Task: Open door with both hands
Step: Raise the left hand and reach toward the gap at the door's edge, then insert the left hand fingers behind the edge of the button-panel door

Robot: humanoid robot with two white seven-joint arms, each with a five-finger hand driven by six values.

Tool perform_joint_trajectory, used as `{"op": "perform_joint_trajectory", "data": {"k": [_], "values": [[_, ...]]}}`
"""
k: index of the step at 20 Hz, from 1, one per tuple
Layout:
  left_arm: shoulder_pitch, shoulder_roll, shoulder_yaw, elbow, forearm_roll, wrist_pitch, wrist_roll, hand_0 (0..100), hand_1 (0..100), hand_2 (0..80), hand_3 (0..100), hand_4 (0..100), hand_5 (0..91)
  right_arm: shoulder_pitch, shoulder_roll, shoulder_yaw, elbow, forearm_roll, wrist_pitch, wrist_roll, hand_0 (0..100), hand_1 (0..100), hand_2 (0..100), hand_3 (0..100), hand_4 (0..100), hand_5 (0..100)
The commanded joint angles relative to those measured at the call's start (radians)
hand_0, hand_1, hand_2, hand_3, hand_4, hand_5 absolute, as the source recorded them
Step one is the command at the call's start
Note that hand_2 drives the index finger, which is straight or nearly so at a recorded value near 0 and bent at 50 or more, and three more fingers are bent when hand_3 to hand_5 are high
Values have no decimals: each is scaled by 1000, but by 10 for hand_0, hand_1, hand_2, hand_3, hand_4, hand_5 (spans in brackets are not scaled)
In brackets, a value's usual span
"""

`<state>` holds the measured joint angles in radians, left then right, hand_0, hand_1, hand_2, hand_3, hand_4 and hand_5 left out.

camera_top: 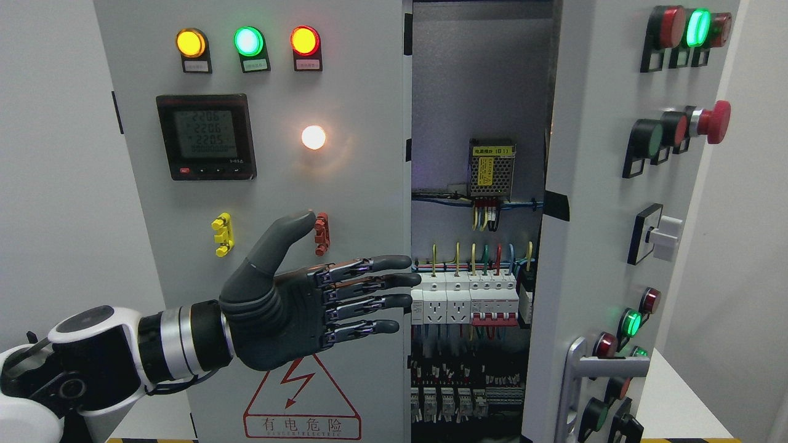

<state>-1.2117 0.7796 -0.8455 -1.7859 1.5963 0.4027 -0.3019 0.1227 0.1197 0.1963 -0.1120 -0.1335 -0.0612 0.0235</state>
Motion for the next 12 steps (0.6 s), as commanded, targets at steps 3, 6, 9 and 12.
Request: {"op": "perform_joint_trajectory", "data": {"k": [3,6,9,12], "values": [[-71,-232,-1,97,1,11,0,0,0,0,0,43,0,0,0,0,0,0,0,0,0,0,0,0,0,0],[-92,-281,0,137,2,30,0,0,0,0,0,43,0,0,0,0,0,0,0,0,0,0,0,0,0,0],[-108,-327,0,180,2,57,0,0,0,0,0,43,0,0,0,0,0,0,0,0,0,0,0,0,0,0],[-111,-364,-3,203,1,61,0,0,0,0,0,43,0,0,0,0,0,0,0,0,0,0,0,0,0,0]]}}
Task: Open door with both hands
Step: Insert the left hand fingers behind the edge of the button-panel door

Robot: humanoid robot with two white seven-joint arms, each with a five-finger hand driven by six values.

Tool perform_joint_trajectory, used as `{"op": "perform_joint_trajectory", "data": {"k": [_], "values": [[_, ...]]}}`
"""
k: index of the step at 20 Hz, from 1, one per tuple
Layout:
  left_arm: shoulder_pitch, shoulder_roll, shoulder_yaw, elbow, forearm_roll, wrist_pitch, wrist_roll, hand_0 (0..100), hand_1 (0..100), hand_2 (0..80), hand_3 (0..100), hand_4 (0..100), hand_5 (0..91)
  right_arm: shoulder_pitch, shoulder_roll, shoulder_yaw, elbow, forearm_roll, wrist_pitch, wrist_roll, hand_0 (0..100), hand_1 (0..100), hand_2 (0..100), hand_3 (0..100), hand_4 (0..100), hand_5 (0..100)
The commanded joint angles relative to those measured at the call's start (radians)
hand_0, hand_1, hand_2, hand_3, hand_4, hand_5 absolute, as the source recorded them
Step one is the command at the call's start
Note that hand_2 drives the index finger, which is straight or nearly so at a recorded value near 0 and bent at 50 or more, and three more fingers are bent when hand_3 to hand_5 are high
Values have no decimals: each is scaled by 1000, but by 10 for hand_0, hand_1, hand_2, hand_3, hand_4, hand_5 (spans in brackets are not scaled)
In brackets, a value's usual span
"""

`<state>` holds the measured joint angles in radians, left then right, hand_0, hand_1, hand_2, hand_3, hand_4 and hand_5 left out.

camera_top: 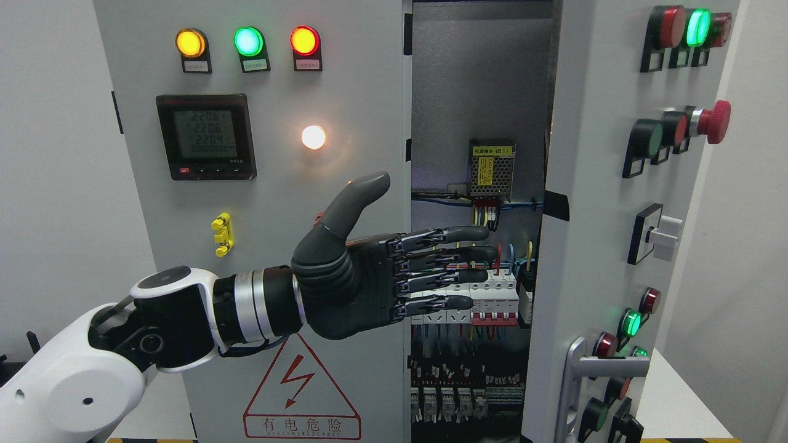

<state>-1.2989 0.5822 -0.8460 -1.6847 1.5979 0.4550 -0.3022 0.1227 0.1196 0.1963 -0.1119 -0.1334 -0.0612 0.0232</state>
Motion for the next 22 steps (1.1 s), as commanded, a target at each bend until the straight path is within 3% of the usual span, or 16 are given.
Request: {"op": "perform_joint_trajectory", "data": {"k": [1,22], "values": [[-23,-180,-2,106,-4,8,2,0,0,0,0,43,0,0,0,0,0,0,0,1,0,0,0,0,0,0],[-37,-366,15,181,-32,45,11,0,0,0,0,42,0,0,0,0,0,0,0,0,0,0,0,0,0,0]]}}
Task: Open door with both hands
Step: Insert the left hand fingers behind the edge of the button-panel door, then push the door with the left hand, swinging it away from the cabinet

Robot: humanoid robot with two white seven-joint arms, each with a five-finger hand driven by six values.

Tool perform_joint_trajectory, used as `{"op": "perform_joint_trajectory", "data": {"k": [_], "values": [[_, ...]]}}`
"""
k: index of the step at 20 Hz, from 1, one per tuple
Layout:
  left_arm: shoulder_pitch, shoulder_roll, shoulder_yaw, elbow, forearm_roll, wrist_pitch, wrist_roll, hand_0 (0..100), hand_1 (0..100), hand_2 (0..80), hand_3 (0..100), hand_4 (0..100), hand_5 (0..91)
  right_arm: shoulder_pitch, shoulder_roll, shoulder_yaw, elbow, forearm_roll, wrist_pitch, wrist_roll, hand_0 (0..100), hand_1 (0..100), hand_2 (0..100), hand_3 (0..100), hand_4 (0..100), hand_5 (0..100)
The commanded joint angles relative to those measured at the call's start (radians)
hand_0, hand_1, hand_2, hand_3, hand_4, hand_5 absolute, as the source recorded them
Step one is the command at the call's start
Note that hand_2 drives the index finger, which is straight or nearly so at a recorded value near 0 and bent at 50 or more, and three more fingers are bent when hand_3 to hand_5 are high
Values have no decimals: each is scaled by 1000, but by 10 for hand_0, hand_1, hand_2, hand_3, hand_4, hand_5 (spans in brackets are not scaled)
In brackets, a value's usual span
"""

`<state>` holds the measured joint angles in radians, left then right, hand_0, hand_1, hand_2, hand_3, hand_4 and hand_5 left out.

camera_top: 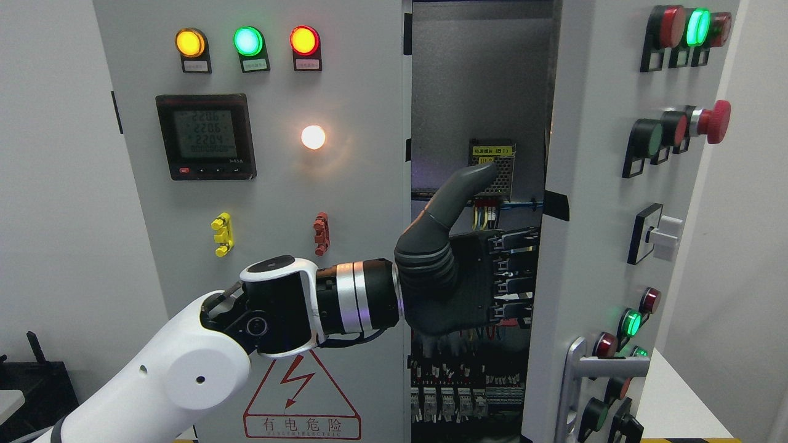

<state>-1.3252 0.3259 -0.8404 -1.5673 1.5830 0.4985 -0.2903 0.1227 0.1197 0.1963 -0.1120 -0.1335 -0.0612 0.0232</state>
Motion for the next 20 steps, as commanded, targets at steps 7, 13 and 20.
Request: {"op": "perform_joint_trajectory", "data": {"k": [7,13,20], "values": [[-25,-214,7,122,-113,3,2,0,0,0,0,42,0,0,0,0,0,0,0,0,0,0,0,0,0,0],[-25,-294,4,122,-176,3,2,0,0,0,0,42,0,0,0,0,0,0,0,1,0,0,0,0,0,0],[-25,-323,1,119,-181,11,2,0,0,0,0,42,0,0,0,0,0,0,0,0,0,0,0,0,0,0]]}}
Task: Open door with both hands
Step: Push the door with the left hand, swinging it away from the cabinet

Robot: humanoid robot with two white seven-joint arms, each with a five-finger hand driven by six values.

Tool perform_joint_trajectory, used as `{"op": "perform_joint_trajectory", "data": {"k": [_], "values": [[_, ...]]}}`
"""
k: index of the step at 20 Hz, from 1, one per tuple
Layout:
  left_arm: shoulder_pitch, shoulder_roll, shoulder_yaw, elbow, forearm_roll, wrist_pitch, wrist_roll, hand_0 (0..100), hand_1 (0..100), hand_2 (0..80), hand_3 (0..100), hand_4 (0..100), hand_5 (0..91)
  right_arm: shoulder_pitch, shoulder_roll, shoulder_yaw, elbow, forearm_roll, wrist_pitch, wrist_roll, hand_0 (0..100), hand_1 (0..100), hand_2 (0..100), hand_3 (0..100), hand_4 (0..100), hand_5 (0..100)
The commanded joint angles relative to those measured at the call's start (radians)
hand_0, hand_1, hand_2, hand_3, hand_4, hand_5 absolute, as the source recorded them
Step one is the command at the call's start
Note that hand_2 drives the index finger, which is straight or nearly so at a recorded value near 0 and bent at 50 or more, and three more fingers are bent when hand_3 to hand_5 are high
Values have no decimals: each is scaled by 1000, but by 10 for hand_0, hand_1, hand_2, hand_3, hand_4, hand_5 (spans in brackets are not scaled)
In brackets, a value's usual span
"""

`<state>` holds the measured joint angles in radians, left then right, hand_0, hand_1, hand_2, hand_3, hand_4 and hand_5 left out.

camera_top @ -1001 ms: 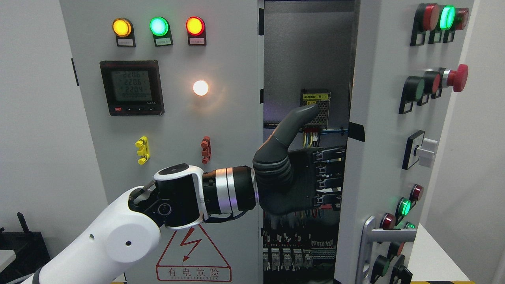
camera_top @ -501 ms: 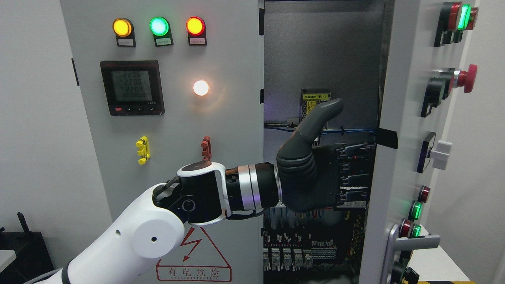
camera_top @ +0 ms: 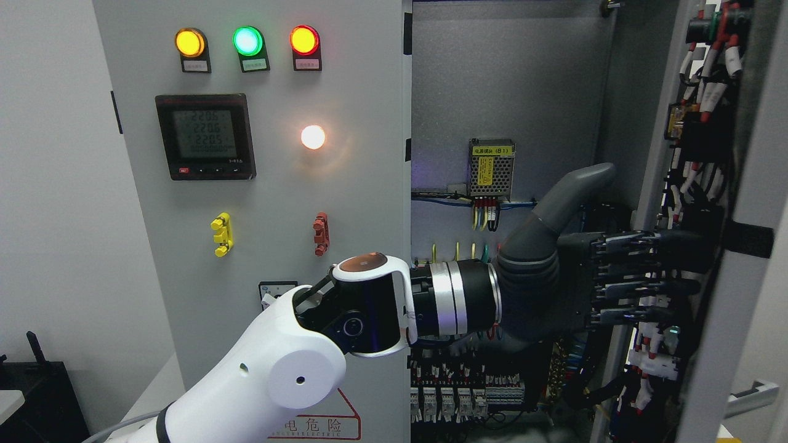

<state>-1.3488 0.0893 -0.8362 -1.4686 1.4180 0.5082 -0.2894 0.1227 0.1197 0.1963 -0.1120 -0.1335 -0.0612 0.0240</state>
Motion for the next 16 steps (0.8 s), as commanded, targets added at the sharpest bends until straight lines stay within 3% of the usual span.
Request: {"op": "perform_joint_trajectory", "data": {"k": [1,16], "values": [[-1,-88,-3,19,-16,0,1,0,0,0,0,42,0,0,0,0,0,0,0,1,0,0,0,0,0,0],[-30,-117,-15,14,-7,-25,42,0,0,0,0,42,0,0,0,0,0,0,0,-1,0,0,0,0,0,0]]}}
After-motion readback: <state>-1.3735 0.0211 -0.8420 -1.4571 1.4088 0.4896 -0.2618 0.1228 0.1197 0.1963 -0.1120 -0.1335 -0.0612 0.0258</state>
